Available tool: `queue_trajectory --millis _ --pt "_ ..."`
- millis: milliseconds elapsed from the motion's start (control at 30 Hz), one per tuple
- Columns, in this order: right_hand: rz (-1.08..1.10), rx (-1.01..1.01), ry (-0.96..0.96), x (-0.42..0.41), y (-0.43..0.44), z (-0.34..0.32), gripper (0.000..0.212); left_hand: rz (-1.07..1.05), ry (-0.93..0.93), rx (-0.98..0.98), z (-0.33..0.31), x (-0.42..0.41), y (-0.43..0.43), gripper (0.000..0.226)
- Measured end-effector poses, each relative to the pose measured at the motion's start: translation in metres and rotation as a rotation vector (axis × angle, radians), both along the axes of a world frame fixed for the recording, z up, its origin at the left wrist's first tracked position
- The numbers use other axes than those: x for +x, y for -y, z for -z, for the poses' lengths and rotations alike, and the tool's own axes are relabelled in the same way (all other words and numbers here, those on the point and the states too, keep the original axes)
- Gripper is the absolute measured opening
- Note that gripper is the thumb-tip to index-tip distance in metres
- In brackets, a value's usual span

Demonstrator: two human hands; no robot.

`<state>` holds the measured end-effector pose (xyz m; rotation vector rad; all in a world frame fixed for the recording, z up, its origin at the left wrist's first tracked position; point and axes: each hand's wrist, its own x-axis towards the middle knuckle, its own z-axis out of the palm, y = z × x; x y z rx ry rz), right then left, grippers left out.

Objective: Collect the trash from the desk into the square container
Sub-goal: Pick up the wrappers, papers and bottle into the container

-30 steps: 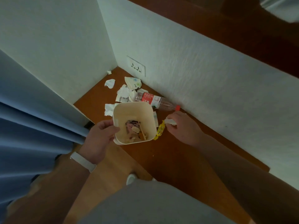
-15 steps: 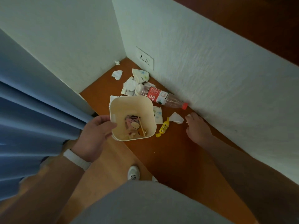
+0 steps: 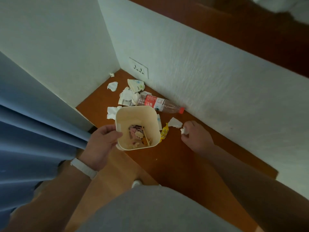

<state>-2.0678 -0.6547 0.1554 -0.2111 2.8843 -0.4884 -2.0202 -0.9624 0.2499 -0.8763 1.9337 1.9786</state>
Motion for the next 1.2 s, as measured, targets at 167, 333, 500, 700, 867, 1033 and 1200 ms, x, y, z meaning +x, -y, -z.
queue_trajectory --millis 167,333,500,700,867,1033,1200 --pt "-0.001 -0.143 -0.248 0.016 0.035 -0.056 0.022 0.036 -0.009 0.031 -0.003 0.000 0.006 0.023" --pt "-0.166 -0.172 -0.235 0.025 0.081 -0.105 0.026 0.090 -0.033 0.029 -0.003 -0.003 0.012 0.021" --pt "-0.358 -0.092 -0.094 0.029 0.123 -0.119 0.031 0.115 -0.063 0.065 -0.003 -0.006 0.020 0.018" --pt "-0.448 -0.019 -0.083 0.028 0.145 -0.117 0.041 0.132 -0.064 0.061 0.000 -0.012 0.040 0.019" --pt "-0.400 -0.006 -0.124 0.025 0.146 -0.116 0.039 0.146 -0.074 0.038 0.008 -0.019 0.057 0.020" --pt "-0.144 -0.068 -0.247 0.025 0.116 -0.101 0.029 0.145 -0.115 0.059 0.012 -0.027 0.068 0.018" --pt "-0.044 0.117 0.011 0.010 0.079 -0.046 0.036 0.110 -0.100 0.093 0.015 -0.029 0.075 0.018"
